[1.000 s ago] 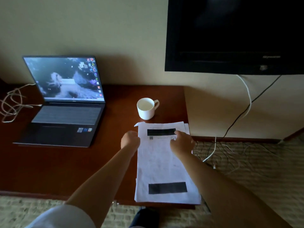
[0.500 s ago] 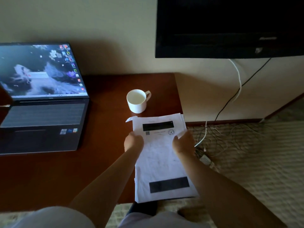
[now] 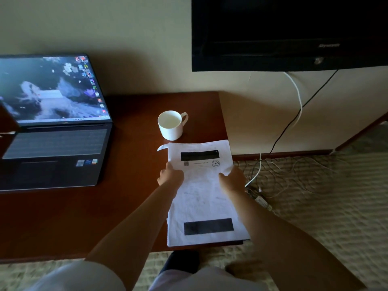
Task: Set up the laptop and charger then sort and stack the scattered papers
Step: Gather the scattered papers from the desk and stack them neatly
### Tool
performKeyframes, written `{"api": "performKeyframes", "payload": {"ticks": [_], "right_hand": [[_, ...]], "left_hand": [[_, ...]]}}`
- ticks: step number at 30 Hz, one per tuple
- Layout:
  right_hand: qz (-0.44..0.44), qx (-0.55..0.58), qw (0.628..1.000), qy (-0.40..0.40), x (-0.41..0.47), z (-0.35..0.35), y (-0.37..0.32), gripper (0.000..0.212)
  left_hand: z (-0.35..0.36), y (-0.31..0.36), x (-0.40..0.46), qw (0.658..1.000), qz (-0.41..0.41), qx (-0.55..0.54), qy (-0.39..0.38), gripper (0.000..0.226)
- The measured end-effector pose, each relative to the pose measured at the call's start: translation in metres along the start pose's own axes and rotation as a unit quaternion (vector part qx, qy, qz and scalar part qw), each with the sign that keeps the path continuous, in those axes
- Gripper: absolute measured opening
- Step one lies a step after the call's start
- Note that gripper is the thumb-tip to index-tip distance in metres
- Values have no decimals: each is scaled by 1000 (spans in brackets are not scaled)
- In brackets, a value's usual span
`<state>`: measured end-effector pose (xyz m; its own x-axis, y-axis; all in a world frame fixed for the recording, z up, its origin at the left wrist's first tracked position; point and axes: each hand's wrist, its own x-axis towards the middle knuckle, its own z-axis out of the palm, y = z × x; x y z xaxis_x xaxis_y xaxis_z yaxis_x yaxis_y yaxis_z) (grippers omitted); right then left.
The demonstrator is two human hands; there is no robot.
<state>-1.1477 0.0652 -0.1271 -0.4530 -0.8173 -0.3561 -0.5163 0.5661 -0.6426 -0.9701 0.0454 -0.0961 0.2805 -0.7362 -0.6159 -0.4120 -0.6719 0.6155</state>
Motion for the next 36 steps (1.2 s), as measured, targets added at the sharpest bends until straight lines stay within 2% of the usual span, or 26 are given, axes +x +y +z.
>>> {"api": "performKeyframes", "payload": {"ticks": [3, 5, 7, 10, 13, 15, 17, 20, 22, 24, 27, 30, 32, 34, 36], "right_hand": [[5, 3, 1000, -1, 2, 0, 4, 34], [3, 6, 1000, 0, 2, 0, 7, 32], [-7, -3, 1000, 2, 3, 2, 7, 34], [-10, -25, 1000, 16, 2, 2, 5, 36], [1, -73, 997, 28, -2, -1, 1, 38], [17, -93, 995, 11, -4, -2, -1, 40], [35, -85, 996, -21, -3, -4, -1, 41], [79, -68, 993, -61, 2, -12, 7, 36], [101, 0, 992, -71, 1, -19, 11, 29], [113, 96, 986, -81, -4, -21, 11, 28], [75, 133, 985, -82, -12, -21, 7, 34], [22, 150, 985, -77, -24, -27, -4, 41], [-44, 181, 982, -18, -34, -38, -20, 49], [-97, 252, 962, 44, -45, -53, -40, 54], [-141, 303, 940, 70, -54, -68, -56, 60]], "left_hand": [[0, 1, 2, 1000, -7, -28, -13, 51], [-1, 0, -3, 997, -16, -74, -7, 45], [-1, -1, -6, 995, -40, -86, 9, 36], [-5, -2, -8, 994, -48, -92, 43, 35], [-8, -4, -9, 992, -84, -88, 37, 25], [-10, -2, -12, 992, -102, -78, -3, 20], [-13, -2, -13, 987, -102, -122, -21, 22], [-9, -9, -15, 979, -121, -159, -38, 42], [-1, -18, -14, 993, -90, -72, -8, 56], [4, -20, -21, 999, -50, -16, 7, 54], [2, -18, -32, 996, -16, -78, -34, 48], [-14, -12, -47, 991, 41, -121, -27, 45], [-27, -2, -60, 977, 108, -182, 9, 47], [-40, 11, -78, 951, 178, -249, 37, 53], [-50, 21, -95, 930, 233, -279, 53, 56]]}}
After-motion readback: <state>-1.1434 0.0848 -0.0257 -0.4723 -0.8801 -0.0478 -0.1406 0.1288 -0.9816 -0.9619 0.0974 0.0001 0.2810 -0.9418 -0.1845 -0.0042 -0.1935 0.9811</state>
